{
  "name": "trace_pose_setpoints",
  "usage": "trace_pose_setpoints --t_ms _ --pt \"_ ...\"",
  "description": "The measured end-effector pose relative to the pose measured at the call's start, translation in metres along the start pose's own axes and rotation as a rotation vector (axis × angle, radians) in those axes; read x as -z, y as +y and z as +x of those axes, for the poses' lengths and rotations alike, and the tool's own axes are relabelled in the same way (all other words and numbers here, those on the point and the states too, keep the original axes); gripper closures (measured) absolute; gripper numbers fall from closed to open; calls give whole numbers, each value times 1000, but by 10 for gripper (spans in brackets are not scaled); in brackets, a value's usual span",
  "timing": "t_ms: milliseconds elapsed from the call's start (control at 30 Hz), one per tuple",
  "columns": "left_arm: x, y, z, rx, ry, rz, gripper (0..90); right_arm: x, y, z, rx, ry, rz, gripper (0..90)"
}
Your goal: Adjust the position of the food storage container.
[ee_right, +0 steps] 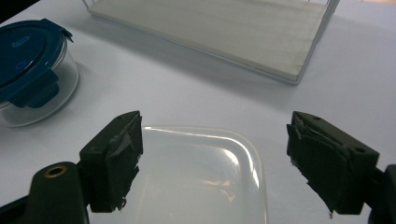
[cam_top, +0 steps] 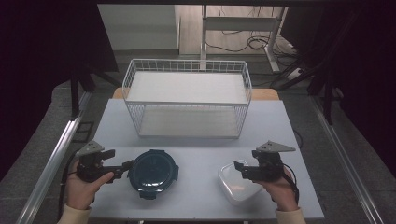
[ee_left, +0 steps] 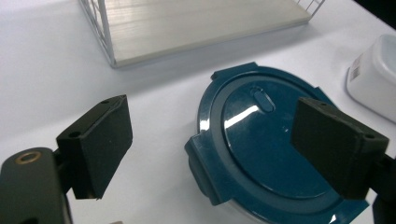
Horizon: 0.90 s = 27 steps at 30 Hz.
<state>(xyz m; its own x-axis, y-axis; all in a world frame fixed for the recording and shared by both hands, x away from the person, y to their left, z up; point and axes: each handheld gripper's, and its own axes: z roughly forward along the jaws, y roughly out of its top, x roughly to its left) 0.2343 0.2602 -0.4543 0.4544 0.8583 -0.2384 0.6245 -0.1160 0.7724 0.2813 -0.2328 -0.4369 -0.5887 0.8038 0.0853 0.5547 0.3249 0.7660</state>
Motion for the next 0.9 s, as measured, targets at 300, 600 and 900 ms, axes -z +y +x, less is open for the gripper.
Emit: trace_pose_setpoints --t_ms 300,600,900 --pt "6 -1 -3 -17 -5 -7 127 5 6 3 22 -20 -22 186" --pt "14 5 -14 -39 -56 -36 165 12 9 16 57 -28 -28 185" --pt "13 3 -14 -44 -96 0 203 18 6 9 28 -44 -39 185"
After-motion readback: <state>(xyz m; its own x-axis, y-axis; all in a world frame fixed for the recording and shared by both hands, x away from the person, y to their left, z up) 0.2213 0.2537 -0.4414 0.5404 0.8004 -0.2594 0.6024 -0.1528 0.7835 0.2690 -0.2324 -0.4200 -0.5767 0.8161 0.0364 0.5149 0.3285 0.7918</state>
